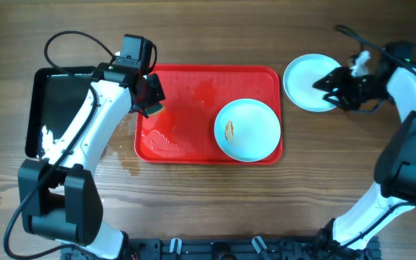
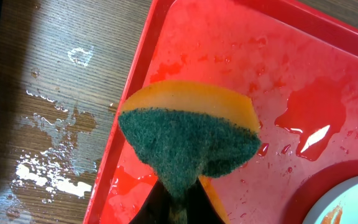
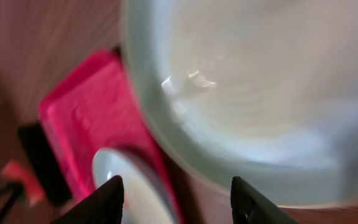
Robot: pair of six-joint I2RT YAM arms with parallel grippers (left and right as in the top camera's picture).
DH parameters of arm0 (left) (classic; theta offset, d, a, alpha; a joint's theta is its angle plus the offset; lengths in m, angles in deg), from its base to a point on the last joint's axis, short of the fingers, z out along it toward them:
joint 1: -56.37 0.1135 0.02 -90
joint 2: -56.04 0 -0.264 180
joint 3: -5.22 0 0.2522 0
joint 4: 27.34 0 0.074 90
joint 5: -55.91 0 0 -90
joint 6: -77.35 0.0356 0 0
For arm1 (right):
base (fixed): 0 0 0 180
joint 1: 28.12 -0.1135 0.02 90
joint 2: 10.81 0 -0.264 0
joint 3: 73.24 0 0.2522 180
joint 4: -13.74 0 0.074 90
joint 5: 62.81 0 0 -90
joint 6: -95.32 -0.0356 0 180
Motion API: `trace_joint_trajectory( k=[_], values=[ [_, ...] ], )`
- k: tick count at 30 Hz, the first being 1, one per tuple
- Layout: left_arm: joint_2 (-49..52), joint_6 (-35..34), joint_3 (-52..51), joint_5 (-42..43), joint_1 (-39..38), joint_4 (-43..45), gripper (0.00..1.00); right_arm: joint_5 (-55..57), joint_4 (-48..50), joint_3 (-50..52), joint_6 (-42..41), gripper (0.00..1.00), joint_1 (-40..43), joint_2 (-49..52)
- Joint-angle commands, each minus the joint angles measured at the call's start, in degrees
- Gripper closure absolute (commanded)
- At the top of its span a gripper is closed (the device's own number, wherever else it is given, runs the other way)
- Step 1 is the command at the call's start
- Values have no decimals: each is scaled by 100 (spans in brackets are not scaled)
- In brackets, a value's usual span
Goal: Clean dirty plates on tray and stack at the side
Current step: 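Grasp the last plate with the right gripper and drag it left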
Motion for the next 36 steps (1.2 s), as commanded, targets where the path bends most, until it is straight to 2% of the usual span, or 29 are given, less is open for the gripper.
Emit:
trace_joint_trajectory(
  k=[1, 4, 10, 13, 19, 20, 23, 32, 36],
  values=[
    [-72, 7, 66, 68, 26, 22, 96, -407, -68, 28, 831, 43, -811, -181],
    [-72, 4, 66, 68, 26, 20, 96, 1016, -61, 28, 573, 41, -1510, -179],
    [-72, 7, 66, 68, 26, 17, 96, 3578, -33, 37, -48, 23, -2765, -179],
    [-72, 7, 66, 68, 26, 4, 96, 4116, -92, 39, -151, 18, -3093, -179],
    [-72, 7, 66, 68, 26, -17, 96, 3860, -240, 48, -133, 21, -3215, -179],
    [-72, 7, 66, 68, 26, -15, 96, 3864, -245, 70, -127, 31, -3215, -179],
    [-72, 7, 66, 68, 26, -15, 96, 3818, -238, 155, -131, 44, -3215, -179],
    [-72, 7, 66, 68, 26, -28, 96, 3458, -109, 612, -131, 44, -3215, -177],
    [-72, 7, 66, 68, 26, -22, 96, 3386, -181, 627, -133, 55, -3215, -177]
  ],
)
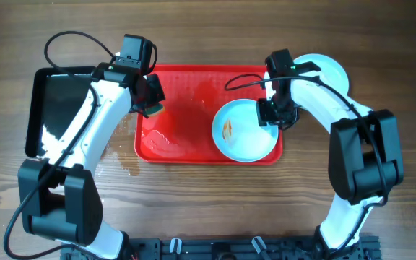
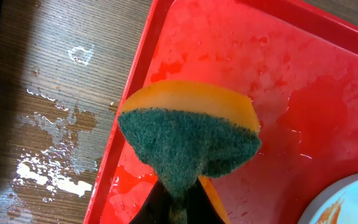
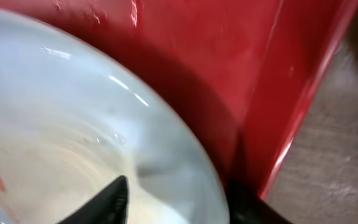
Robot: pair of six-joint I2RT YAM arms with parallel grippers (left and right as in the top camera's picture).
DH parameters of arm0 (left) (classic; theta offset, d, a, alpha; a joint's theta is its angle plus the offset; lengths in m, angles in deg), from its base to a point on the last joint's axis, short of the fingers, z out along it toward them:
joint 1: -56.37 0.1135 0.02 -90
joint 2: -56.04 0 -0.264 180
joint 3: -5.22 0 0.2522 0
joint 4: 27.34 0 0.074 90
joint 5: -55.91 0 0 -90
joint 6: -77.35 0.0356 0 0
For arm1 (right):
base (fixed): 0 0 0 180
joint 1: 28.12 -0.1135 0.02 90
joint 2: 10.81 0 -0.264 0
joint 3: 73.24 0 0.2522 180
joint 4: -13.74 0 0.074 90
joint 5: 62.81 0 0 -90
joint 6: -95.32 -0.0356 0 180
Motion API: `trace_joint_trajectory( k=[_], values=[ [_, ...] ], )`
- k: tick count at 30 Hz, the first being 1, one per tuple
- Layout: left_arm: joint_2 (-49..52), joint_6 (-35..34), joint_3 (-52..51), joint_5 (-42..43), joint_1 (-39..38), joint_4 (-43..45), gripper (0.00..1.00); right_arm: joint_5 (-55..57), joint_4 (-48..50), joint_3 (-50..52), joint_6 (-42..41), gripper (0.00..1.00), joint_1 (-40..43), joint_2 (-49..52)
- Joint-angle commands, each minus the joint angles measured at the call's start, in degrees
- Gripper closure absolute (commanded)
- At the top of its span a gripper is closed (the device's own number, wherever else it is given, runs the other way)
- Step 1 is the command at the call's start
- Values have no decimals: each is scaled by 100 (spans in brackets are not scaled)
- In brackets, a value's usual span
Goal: Clean dirty plates on tray and stack at the side
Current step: 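Grasp the last plate with the right gripper and drag it left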
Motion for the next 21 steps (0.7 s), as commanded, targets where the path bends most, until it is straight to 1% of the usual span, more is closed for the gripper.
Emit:
trace_joint_trajectory(
  k=[1, 4, 8, 10, 14, 16, 18, 21],
  values=[
    [-72, 9, 66, 68, 26, 7, 96, -184, 11, 66, -20, 55, 17, -146],
    [-72, 9, 66, 68, 26, 22, 96, -925, 170, 66, -22, 56, 17, -146],
    [-72, 9, 66, 68, 26, 26, 96, -1838, 496, 66, -39, 63, -15, -146],
    [-72, 9, 66, 68, 26, 24, 96, -1886, 605, 66, -136, 65, -92, -146],
    [-72, 9, 66, 70, 26, 22, 96, -1779, 833, 68, -201, 64, -391, -138],
    [-72, 9, 66, 70, 26, 22, 96, -1646, 979, 68, -509, 66, -608, -129],
    [-72, 9, 66, 70, 26, 22, 96, -1473, 1134, 68, -870, 71, -785, -127],
    [-72, 9, 66, 68, 26, 22, 96, -1322, 1329, 11, -1014, 70, -946, -129]
  ],
)
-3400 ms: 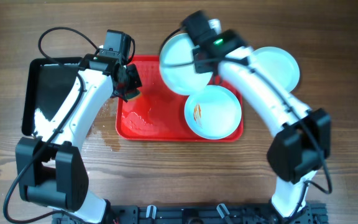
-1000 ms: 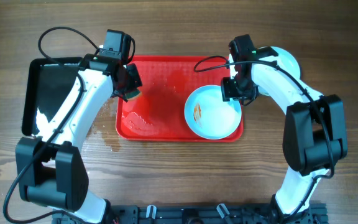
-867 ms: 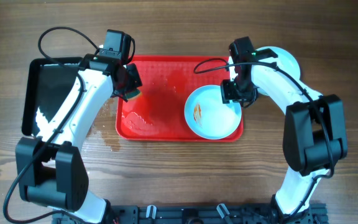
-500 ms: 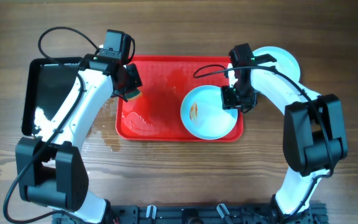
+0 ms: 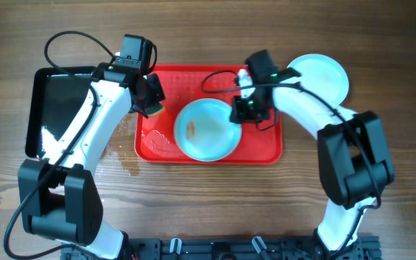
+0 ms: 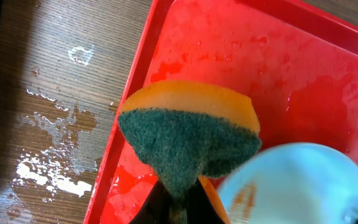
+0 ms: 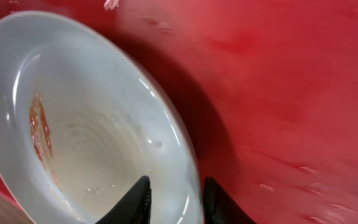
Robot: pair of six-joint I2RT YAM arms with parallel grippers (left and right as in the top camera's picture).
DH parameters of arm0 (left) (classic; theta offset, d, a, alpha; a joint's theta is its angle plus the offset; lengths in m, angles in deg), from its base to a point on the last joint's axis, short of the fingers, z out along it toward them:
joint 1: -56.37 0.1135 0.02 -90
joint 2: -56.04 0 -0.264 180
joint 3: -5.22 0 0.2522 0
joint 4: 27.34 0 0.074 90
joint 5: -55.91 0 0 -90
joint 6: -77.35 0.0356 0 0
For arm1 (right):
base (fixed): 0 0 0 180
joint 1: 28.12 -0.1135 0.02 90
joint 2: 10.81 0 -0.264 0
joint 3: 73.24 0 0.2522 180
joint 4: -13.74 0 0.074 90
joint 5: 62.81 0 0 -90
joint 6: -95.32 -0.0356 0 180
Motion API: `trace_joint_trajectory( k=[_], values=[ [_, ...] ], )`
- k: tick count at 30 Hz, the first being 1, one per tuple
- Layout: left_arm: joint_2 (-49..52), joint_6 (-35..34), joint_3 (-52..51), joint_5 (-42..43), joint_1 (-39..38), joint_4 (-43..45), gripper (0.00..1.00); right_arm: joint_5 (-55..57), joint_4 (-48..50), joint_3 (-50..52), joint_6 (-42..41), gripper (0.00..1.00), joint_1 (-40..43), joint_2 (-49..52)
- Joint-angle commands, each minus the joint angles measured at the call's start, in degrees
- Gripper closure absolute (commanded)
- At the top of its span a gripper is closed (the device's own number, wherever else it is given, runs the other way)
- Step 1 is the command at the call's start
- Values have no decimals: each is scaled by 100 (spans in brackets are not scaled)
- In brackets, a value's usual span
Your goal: Clean dirty plates on tray and stack at the side
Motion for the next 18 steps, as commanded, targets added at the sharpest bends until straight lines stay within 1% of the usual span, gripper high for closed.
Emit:
trace_joint_trajectory(
  k=[1, 4, 5, 6, 7, 8, 10, 13, 18],
  values=[
    [-72, 7, 66, 66, 26, 17, 96, 146, 35, -125, -514, 70, -162, -129],
    [-72, 7, 66, 68, 26, 15, 96, 175, -356, -409, -487, 70, 20, -210],
    [-72, 7, 66, 68, 26, 15, 96, 168, -496, -492, -398, 68, 94, -243],
    [-72, 7, 66, 68, 26, 15, 96, 173, -645, -568, -264, 60, 173, -267],
    [-72, 7, 66, 66, 26, 17, 96, 173, -726, -601, -151, 59, 232, -267],
    [-72, 7, 66, 68, 26, 17, 96, 173, -754, -592, -87, 59, 278, -267],
    [-72, 4, 66, 68, 26, 24, 96, 170, -756, -505, -72, 65, 313, -256],
    [-72, 4, 66, 68, 26, 48, 96, 175, -568, -280, -229, 68, 236, -254],
    [-72, 7, 66, 68, 26, 33, 96, 210, 87, 177, -485, 69, -11, -249]
  ],
)
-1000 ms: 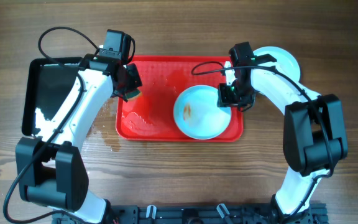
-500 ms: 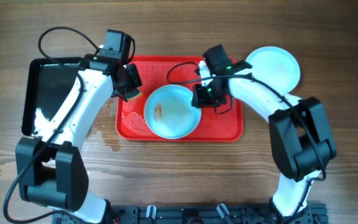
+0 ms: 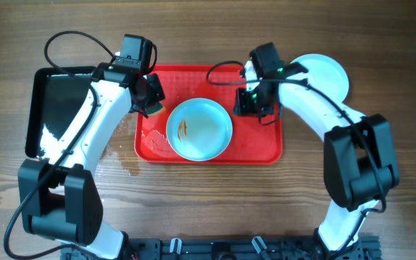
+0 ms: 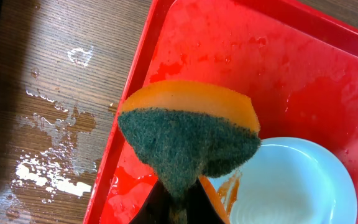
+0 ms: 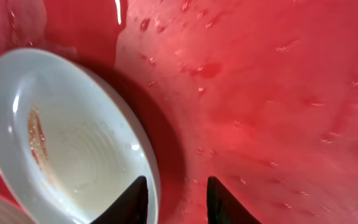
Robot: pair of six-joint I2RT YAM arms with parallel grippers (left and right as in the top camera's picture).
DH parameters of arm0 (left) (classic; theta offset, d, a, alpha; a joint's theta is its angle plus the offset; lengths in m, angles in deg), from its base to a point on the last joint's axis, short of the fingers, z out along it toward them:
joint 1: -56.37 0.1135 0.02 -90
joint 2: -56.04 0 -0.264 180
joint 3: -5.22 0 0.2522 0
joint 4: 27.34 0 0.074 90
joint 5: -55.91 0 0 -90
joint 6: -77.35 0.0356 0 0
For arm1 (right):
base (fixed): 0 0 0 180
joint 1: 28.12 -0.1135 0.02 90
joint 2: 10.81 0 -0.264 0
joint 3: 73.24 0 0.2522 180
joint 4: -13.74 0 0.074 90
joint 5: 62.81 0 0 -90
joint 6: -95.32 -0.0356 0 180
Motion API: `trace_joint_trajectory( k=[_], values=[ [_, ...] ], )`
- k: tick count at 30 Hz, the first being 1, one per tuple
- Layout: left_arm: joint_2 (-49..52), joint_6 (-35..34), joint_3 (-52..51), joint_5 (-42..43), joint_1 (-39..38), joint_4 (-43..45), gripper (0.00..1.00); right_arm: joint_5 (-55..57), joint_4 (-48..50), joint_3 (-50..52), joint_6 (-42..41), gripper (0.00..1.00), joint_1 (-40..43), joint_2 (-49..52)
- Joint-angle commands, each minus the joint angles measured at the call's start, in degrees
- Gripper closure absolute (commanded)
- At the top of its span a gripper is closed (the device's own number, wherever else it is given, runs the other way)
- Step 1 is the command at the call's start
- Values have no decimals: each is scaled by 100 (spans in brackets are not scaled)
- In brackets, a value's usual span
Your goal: Clean dirty plates on tray and stack at the side
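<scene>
The dirty pale-blue plate point(image 3: 199, 128) with an orange-brown smear lies in the left middle of the wet red tray point(image 3: 266, 148). In the left wrist view the plate point(image 4: 294, 186) shows at lower right. My left gripper point(image 3: 151, 100) hangs over the tray's left rim, shut on a green-and-yellow sponge point(image 4: 188, 134) just left of the plate. My right gripper point(image 5: 176, 202) is open over bare tray right of the plate point(image 5: 61, 143), its left finger at the plate's rim. A clean plate point(image 3: 325, 74) rests on the table right of the tray.
A black basin point(image 3: 56, 108) with water in it stands left of the tray. Water is spilled on the wooden table point(image 3: 125, 155) by the tray's lower left corner. The tray's floor point(image 5: 278, 93) is wet with drops.
The dirty plate lies slightly further left in the tray. My right gripper has drawn back up and to the right, off the plate's rim. The left gripper with the sponge has not moved.
My right gripper was at the clean plate on the table, with the dirty plate in the tray's right part. Then it was at that plate's right rim. Then the plate stood in the tray's middle, and now left of middle beside the sponge, which stayed still.
</scene>
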Motion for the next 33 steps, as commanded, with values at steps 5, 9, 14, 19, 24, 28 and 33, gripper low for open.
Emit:
trace_joint_trajectory(
  k=[5, 9, 14, 19, 24, 28, 33],
  values=[
    [-72, 9, 66, 66, 26, -7, 96, 105, 457, 507, -409, 71, -404, -107],
    [-72, 9, 66, 68, 26, -7, 96, 273, 474, 509, -426, 77, -492, -107],
    [-72, 7, 66, 68, 26, -7, 96, 754, 533, 509, -610, 90, -601, 15],
    [-72, 7, 66, 72, 26, -13, 96, 911, 557, 509, -715, 96, -656, 140],
    [-72, 11, 66, 568, 20, 57, 96, 911, 916, 507, -717, 96, -656, 144],
    [-72, 13, 66, 625, -35, 59, 96, 911, 1316, 507, -846, 96, -656, 144],
    [-39, 13, 61, 623, -251, 63, 96, 898, 1609, 507, -688, 96, -656, 164]
  ],
)
